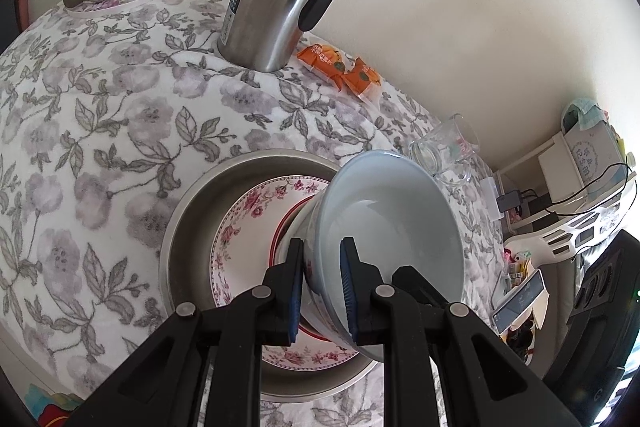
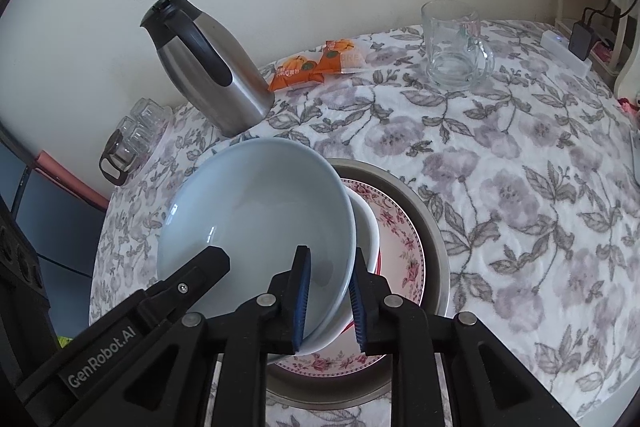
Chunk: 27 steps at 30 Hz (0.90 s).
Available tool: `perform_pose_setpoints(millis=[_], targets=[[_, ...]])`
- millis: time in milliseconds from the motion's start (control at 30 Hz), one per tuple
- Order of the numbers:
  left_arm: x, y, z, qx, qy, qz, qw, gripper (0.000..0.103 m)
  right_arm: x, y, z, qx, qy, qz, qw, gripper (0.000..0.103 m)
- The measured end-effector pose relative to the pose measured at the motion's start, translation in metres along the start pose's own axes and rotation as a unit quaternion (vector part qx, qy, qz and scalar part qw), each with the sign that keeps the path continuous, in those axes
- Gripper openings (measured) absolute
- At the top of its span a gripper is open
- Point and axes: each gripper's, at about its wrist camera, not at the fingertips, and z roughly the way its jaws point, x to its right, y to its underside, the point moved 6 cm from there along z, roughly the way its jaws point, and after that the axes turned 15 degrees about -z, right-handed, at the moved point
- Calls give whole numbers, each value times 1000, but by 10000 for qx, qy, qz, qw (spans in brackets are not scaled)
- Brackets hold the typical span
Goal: Organize plates and bowls
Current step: 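Lower the white bowl into the MAX bowl with both grippers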
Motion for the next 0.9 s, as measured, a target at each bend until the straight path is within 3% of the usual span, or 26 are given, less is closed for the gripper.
perform_pose_setpoints(millis=[533,900], targets=[[-1,0,0,42,12,-41,10000,19,1,-1,-6,6,-51,70,10000,24],[0,-1,-3,135,-17,-49,9999,20,8,-5,-16,117,186,60,9997,24]])
